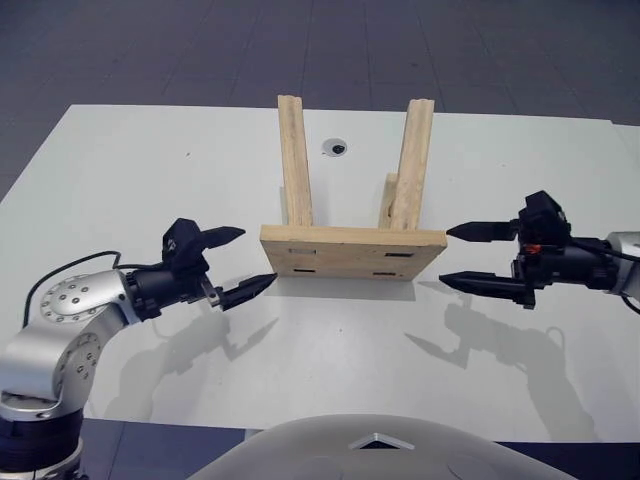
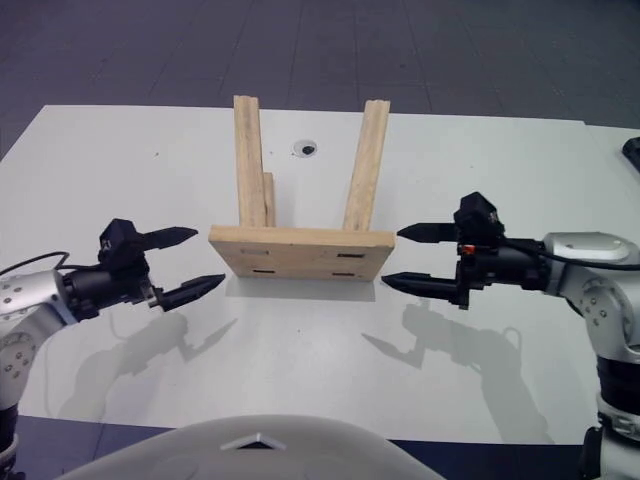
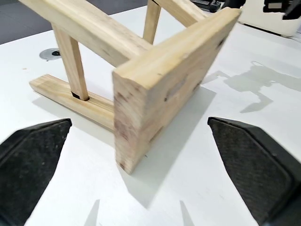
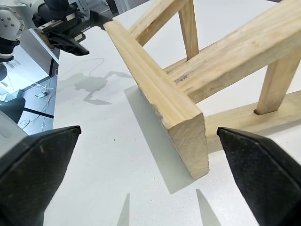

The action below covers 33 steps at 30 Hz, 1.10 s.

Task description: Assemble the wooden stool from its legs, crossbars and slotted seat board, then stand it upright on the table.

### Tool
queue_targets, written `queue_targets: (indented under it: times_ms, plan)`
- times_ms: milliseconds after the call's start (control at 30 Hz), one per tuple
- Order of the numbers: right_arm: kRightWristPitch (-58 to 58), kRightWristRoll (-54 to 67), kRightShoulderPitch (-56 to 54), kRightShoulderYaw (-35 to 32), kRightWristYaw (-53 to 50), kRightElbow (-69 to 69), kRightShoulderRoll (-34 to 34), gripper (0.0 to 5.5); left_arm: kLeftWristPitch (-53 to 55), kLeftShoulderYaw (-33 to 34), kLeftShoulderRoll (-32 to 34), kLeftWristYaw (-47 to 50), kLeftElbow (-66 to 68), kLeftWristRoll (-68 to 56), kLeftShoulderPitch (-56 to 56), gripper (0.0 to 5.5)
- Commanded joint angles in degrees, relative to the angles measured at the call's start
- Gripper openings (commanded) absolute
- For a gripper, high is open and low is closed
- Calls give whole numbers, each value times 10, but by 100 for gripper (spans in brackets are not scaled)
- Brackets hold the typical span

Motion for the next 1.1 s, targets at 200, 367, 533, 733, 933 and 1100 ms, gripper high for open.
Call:
queue_targets:
  times_ms: [200, 367, 533, 733, 933, 1100]
  plan:
    - [-55, -46, -45, 58, -10, 99, 39, 462, -76, -44, -32, -19, 100, 25, -53, 494]
    - [-51, -46, -68, 76, -15, 116, 58, 386, -90, -42, -41, -49, 115, 5, -55, 413]
    - [-43, -39, -82, 90, -12, 115, 72, 310, -101, -51, -49, -65, 138, 1, -71, 334]
    - [-28, -21, -85, 89, 17, 118, 64, 227, -92, -51, -49, -92, 143, -20, -79, 233]
    - [-2, -28, -121, 117, 65, 124, 33, 226, -51, -51, -23, -147, 138, -63, -101, 214]
    - [131, 49, -206, 124, 124, 50, -43, 219, 133, 9, 73, -243, 86, -273, -161, 188]
